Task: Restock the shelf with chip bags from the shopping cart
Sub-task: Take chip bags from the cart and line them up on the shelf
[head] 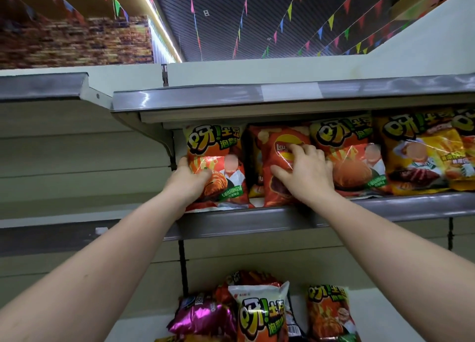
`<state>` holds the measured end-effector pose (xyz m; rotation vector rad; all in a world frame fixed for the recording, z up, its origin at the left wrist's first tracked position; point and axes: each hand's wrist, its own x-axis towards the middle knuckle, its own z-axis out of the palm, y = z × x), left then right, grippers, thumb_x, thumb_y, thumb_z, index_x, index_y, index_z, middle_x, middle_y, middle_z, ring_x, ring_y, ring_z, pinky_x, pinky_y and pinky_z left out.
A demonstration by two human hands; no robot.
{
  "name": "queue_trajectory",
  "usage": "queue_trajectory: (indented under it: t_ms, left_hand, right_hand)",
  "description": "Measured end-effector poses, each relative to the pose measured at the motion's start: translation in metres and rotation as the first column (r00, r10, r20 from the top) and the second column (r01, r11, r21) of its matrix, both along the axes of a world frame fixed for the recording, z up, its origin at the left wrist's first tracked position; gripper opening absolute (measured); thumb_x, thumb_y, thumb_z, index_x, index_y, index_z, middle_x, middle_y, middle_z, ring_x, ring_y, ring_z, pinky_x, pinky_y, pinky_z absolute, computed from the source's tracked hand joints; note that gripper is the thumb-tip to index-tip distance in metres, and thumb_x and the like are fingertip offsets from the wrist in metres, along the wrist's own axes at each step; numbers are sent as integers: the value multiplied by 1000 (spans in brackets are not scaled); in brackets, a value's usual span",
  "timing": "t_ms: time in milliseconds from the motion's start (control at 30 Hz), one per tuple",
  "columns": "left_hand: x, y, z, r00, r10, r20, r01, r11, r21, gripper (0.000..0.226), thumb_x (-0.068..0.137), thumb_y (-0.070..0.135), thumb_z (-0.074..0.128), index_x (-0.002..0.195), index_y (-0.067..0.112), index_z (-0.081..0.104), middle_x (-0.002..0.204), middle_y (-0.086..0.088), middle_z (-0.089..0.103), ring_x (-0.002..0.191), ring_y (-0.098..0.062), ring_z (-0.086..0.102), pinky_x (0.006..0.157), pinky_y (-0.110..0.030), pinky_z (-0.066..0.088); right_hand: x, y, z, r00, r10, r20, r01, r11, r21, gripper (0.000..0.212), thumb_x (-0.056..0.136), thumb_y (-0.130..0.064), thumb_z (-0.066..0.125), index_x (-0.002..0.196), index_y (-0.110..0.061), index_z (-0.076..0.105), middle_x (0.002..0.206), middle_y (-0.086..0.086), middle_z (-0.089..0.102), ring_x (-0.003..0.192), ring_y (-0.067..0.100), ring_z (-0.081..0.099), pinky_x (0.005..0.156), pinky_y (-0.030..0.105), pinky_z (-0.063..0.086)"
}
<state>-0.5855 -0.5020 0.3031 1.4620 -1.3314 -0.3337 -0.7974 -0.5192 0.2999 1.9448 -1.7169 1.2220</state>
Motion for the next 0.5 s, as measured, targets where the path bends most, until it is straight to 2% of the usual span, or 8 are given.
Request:
queue_trajectory:
  t_ms: [67, 167, 267, 333, 400, 433, 500]
  left_hand:
    - [-4, 8, -1, 1000, 18, 7, -17, 999, -30, 63, 91, 31, 58, 145, 16, 29, 135, -11, 50, 121, -32, 50, 104, -44, 41]
    - [-8, 28, -6, 999, 24, -26, -27, 994, -110, 61, 90, 33, 60, 142, 16, 34, 137, -9, 48, 122, -26, 50, 104, -43, 42]
    - [-12, 56, -26, 999, 5, -46, -14, 984, -178, 46, 91, 28, 59, 134, 19, 43, 128, -3, 52, 116, -18, 52, 101, -37, 43]
    - [-16, 75, -48, 998, -21, -62, 9, 981, -194, 32, 92, 23, 57, 122, 22, 47, 114, 4, 55, 108, -12, 53, 93, -27, 44]
    - [-17, 90, -73, 996, -38, -76, 21, 976, -215, 26, 92, 17, 57, 118, 21, 50, 103, 10, 56, 104, -8, 53, 86, -18, 42]
    - [-17, 96, -87, 999, -18, -46, 7, 974, -226, 25, 93, 15, 56, 116, 21, 51, 102, 12, 56, 104, -6, 52, 87, -17, 41]
    - [-18, 106, -114, 992, 67, 104, -38, 965, -261, 25, 93, 13, 55, 113, 27, 51, 109, 13, 54, 109, -4, 48, 93, -19, 36]
  right_hand:
    - [-2, 7, 0, 998, 62, 27, -62, 998, -7, 62, 89, -48, 51, 141, -19, 37, 144, 9, 36, 132, 29, 30, 104, 43, 27]
    - [0, 25, -10, 976, 213, 39, -205, 967, -150, 51, 89, -36, 55, 136, -17, 45, 142, 8, 40, 132, 27, 32, 106, 40, 26]
    - [5, 51, -36, 909, 416, 1, -399, 873, -281, 39, 87, -23, 58, 124, -11, 57, 132, 9, 51, 126, 23, 41, 102, 26, 26]
    - [9, 66, -61, 850, 526, -32, -512, 810, -286, 36, 84, -22, 56, 117, -9, 61, 125, 8, 55, 120, 18, 44, 99, 23, 26]
    - [12, 75, -90, 791, 609, -59, -600, 755, -263, 33, 83, -24, 54, 112, -9, 64, 118, 7, 59, 115, 11, 45, 97, 28, 32]
    - [13, 77, -106, 764, 642, -64, -636, 734, -238, 33, 83, -26, 52, 109, -10, 65, 116, 6, 60, 113, 9, 44, 96, 30, 34]
    - [12, 77, -137, 735, 676, -55, -675, 720, -160, 34, 83, -28, 48, 107, -11, 66, 114, 4, 61, 112, 9, 44, 93, 34, 38]
